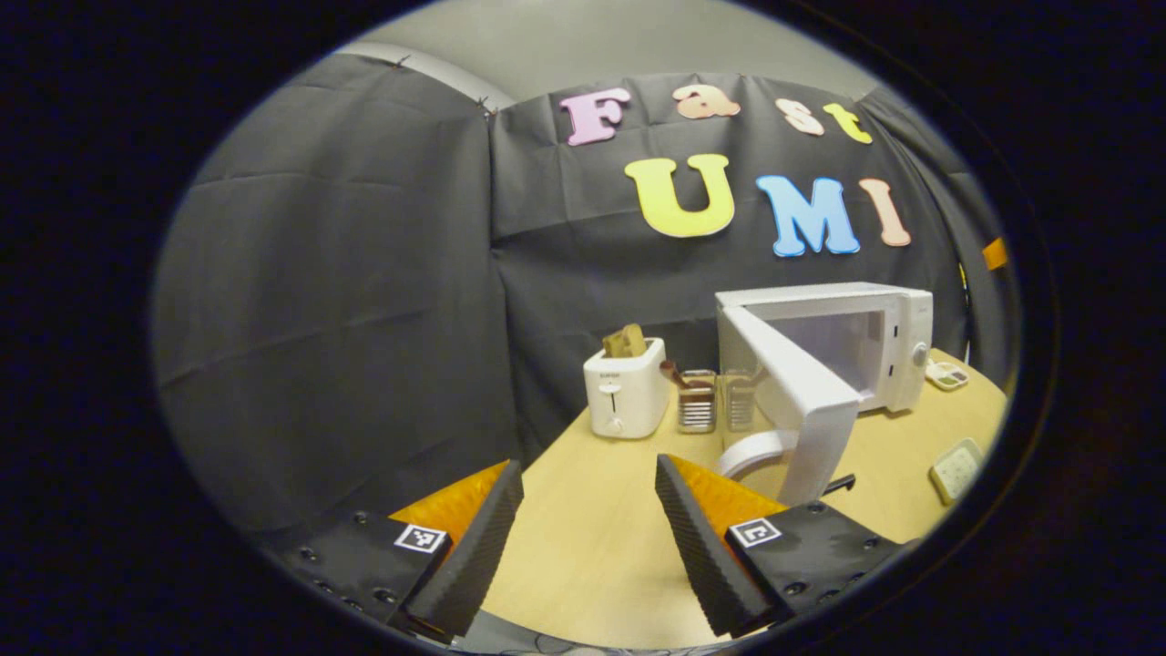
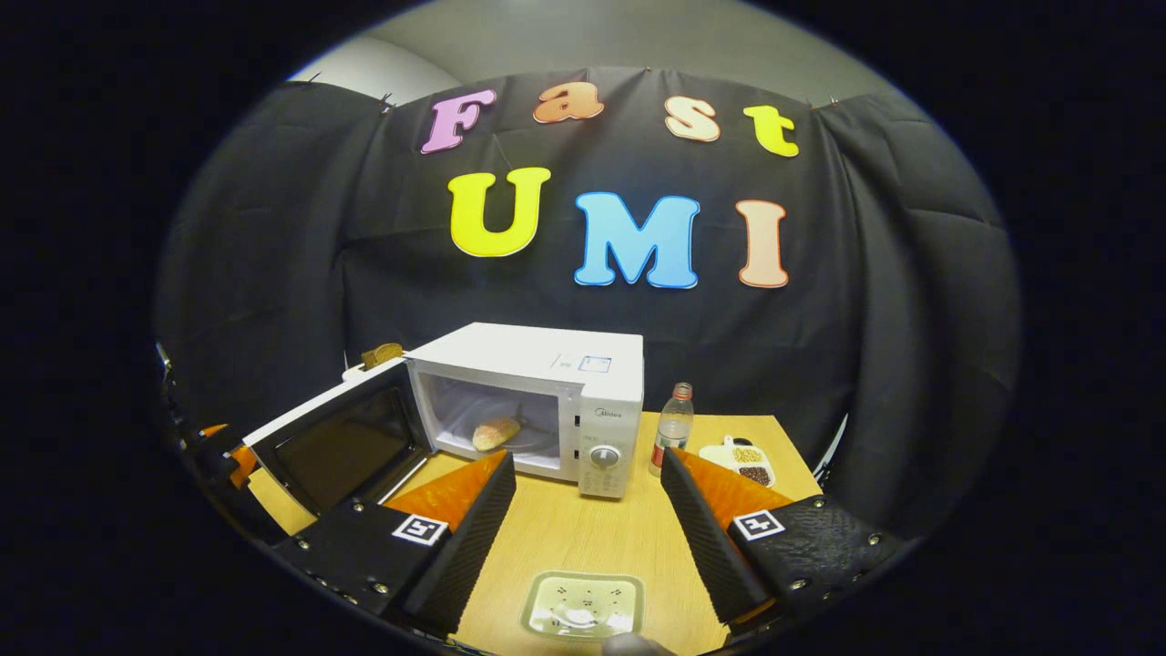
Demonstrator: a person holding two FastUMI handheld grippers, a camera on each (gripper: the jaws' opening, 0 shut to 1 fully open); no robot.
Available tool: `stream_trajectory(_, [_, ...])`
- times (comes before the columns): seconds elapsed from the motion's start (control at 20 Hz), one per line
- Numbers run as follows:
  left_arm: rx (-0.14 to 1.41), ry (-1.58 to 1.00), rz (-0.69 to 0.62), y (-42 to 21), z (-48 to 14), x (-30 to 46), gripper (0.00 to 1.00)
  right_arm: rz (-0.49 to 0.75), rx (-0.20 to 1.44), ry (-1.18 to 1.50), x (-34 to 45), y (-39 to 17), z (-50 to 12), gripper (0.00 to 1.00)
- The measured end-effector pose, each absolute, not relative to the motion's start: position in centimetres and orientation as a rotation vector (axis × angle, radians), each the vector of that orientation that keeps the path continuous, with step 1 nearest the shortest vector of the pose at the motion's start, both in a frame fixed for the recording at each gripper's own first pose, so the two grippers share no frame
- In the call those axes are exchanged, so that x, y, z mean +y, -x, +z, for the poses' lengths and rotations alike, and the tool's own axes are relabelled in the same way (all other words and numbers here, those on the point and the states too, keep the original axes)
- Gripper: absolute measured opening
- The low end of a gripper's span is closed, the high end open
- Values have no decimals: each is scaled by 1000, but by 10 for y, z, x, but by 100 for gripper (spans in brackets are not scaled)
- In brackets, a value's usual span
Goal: Open the microwave oven with the left hand, put the food in, and close the microwave oven.
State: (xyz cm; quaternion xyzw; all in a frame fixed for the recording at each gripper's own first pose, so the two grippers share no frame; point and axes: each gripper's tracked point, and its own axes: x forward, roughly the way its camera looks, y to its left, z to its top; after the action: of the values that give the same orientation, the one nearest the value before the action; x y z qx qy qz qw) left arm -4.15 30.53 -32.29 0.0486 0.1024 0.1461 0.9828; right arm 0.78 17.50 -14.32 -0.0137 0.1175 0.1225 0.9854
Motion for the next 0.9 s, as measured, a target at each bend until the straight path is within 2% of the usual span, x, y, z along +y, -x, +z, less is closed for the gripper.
stream_trajectory(0.05, [215, -109, 286, 41, -328, 302, 97, 247, 241, 7, 176, -4, -140, 98])
stream_trajectory(0.15, [230, -142, 260, 38, -333, 290, 100, 247, 255, -2, 177, 2, -140, 98])
stream_trajectory(0.2, [231, -154, 250, 39, -333, 285, 94, 251, 256, -4, 177, 4, -138, 98])
stream_trajectory(0.25, [228, -163, 236, 38, -333, 281, 96, 254, 248, -6, 177, 5, -134, 98])
stream_trajectory(0.3, [228, -163, 220, 37, -334, 274, 92, 251, 247, -3, 176, 5, -133, 98])
stream_trajectory(0.35, [236, -156, 209, 37, -336, 267, 92, 253, 256, -10, 175, 5, -134, 93])
stream_trajectory(0.4, [239, -151, 197, 39, -337, 259, 92, 257, 258, -22, 176, 7, -132, 98])
stream_trajectory(0.45, [242, -148, 183, 40, -336, 249, 92, 254, 258, -29, 175, 6, -130, 98])
stream_trajectory(0.5, [243, -145, 168, 40, -337, 237, 92, 255, 257, -35, 174, 5, -128, 93])
stream_trajectory(0.55, [246, -139, 150, 40, -337, 223, 92, 253, 254, -39, 172, 5, -126, 98])
stream_trajectory(0.7, [239, -132, 79, 37, -334, 176, 93, 257, 243, -31, 168, 5, -120, 98])
stream_trajectory(0.9, [243, -105, -82, 21, -338, 95, 93, 258, 254, -49, 160, 6, -118, 98])
